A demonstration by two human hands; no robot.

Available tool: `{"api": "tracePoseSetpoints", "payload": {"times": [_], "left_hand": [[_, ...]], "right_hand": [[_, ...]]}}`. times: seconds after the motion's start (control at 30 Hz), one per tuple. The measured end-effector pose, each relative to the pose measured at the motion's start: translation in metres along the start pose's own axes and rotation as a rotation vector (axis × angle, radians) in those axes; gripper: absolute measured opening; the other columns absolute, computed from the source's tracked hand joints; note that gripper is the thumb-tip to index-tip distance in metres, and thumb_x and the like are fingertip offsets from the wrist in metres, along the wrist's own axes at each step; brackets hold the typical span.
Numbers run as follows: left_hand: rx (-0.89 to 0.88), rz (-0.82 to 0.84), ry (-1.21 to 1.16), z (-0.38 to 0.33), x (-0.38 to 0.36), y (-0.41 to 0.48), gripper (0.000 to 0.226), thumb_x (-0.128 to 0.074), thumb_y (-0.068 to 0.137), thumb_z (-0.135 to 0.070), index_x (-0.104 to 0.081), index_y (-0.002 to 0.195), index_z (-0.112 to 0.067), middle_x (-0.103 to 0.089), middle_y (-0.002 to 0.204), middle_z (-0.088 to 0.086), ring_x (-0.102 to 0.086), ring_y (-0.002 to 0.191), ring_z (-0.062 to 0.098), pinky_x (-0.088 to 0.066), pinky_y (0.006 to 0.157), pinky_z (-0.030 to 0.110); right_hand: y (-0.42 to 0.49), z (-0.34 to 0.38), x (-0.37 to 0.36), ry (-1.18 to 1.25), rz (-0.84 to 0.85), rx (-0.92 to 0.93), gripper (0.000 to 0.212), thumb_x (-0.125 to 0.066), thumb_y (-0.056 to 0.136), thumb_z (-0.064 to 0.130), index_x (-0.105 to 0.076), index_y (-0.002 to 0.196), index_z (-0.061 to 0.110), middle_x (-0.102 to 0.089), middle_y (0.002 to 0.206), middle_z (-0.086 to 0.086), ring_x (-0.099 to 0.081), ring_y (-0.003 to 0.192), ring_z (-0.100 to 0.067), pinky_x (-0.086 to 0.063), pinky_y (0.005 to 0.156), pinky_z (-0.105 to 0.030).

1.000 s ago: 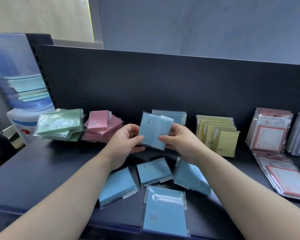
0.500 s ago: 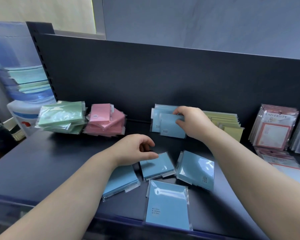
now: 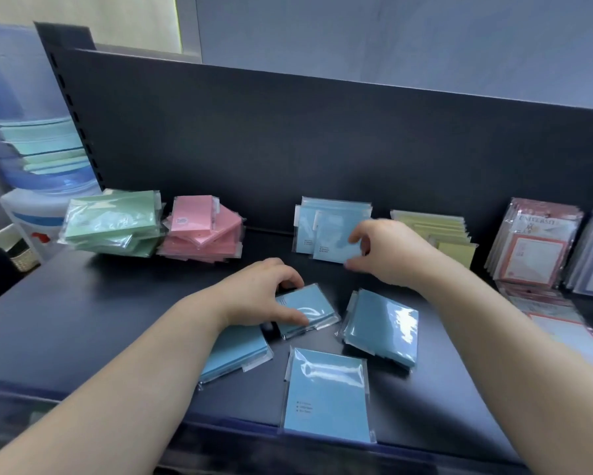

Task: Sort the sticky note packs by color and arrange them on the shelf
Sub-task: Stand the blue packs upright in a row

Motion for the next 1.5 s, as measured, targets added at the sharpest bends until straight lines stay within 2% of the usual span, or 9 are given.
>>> {"api": "tracePoseSetpoints", "payload": {"times": [0.1, 0.2, 0.37, 0.63, 0.87, 0.97, 1.17, 1.37, 1.5], "left_hand": [[0.043, -0.053, -0.024, 0.002, 0.002, 0.001, 0.047, -0.075, 0.073, -0.047, -0.058, 0.113, -0.028, -0.047, 0.1, -0.012, -0.05, 0.09, 0.003, -0.044, 0.073, 0.014], [0.084, -0.108, 0.03, 0.005, 0.002, 0.002, 0.047, -0.072, 0.075, -0.05, -0.055, 0.114, -0.03, -0.048, 0.102, -0.01, -0.05, 0.091, 0.005, -0.041, 0.082, 0.019], [0.176, -0.173, 0.072, 0.008, 0.003, 0.003, 0.05, -0.069, 0.077, -0.05, -0.052, 0.118, -0.028, -0.047, 0.103, -0.007, -0.049, 0.092, 0.01, -0.039, 0.08, 0.024], [0.103, -0.399, 0.019, 0.006, 0.014, 0.001, 0.022, -0.061, 0.088, -0.034, -0.062, 0.106, -0.022, -0.052, 0.09, -0.009, -0.051, 0.082, 0.01, -0.045, 0.079, 0.028], [0.019, -0.301, -0.072, -0.011, 0.016, -0.002, 0.024, -0.06, 0.089, -0.04, -0.066, 0.105, -0.023, -0.064, 0.09, -0.011, -0.06, 0.082, 0.01, -0.046, 0.075, 0.021], [-0.028, -0.19, 0.039, -0.019, 0.014, 0.0, 0.039, -0.066, 0.085, -0.042, -0.062, 0.119, -0.024, -0.06, 0.108, -0.012, -0.054, 0.095, 0.004, -0.042, 0.087, 0.017], [-0.088, 0.006, 0.202, -0.023, -0.006, 0.001, 0.076, -0.069, 0.074, -0.059, -0.046, 0.138, -0.026, -0.043, 0.14, -0.012, -0.032, 0.13, 0.009, -0.026, 0.111, 0.025], [-0.02, -0.213, 0.148, -0.004, 0.01, -0.004, 0.054, -0.066, 0.08, -0.053, -0.062, 0.123, -0.021, -0.056, 0.124, -0.006, -0.049, 0.116, 0.012, -0.036, 0.102, 0.025], [0.153, -0.329, 0.155, 0.012, 0.018, -0.008, 0.042, -0.057, 0.09, -0.042, -0.059, 0.125, -0.018, -0.054, 0.122, -0.002, -0.053, 0.113, 0.016, -0.04, 0.096, 0.026]], "right_hand": [[-0.033, 0.004, 0.003, -0.128, 0.469, 0.032, 0.071, -0.074, 0.071, 0.052, -0.048, 0.133, 0.03, -0.057, 0.12, 0.008, -0.054, 0.103, -0.014, -0.044, 0.088, -0.026], [-0.052, 0.001, 0.0, -0.235, 0.603, 0.031, 0.093, -0.079, 0.067, 0.049, -0.028, 0.144, 0.037, -0.044, 0.14, 0.012, -0.046, 0.125, -0.015, -0.041, 0.1, -0.031], [-0.049, -0.007, -0.002, -0.06, 0.452, -0.04, 0.101, -0.082, 0.065, 0.046, -0.026, 0.147, 0.027, -0.042, 0.143, 0.008, -0.045, 0.125, -0.016, -0.038, 0.093, -0.025], [-0.033, -0.026, -0.022, 0.758, 0.195, -0.232, 0.044, -0.077, 0.074, 0.012, -0.049, 0.107, 0.021, -0.064, 0.1, -0.004, -0.066, 0.092, -0.022, -0.056, 0.083, -0.042], [-0.02, -0.03, -0.023, 1.153, -0.026, -0.281, 0.018, -0.057, 0.089, 0.003, -0.051, 0.098, 0.017, -0.062, 0.096, -0.01, -0.063, 0.076, -0.02, -0.048, 0.058, -0.03], [-0.013, -0.032, -0.015, 1.228, -0.191, -0.292, 0.017, -0.057, 0.089, 0.002, -0.051, 0.092, 0.018, -0.063, 0.093, -0.007, -0.064, 0.074, -0.02, -0.053, 0.063, -0.035], [0.007, -0.024, -0.018, 1.124, -0.301, -0.282, 0.018, -0.061, 0.088, 0.009, -0.052, 0.102, 0.017, -0.067, 0.102, -0.006, -0.067, 0.092, -0.023, -0.057, 0.078, -0.039], [0.015, -0.024, -0.028, 0.524, -0.321, -0.262, 0.041, -0.062, 0.089, 0.028, -0.049, 0.126, 0.014, -0.055, 0.115, -0.002, -0.054, 0.1, -0.022, -0.041, 0.077, -0.028], [0.013, -0.021, -0.024, 0.337, -0.374, -0.234, 0.045, -0.062, 0.088, 0.029, -0.044, 0.127, 0.015, -0.045, 0.126, -0.01, -0.049, 0.11, -0.031, -0.045, 0.085, -0.037]]}}
Point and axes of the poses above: each hand's wrist, its own y-axis towards the middle knuckle, its own x-axis out of the back of the hand, z = x × y, the point moved 4 cm from there along y, towards the middle knuckle
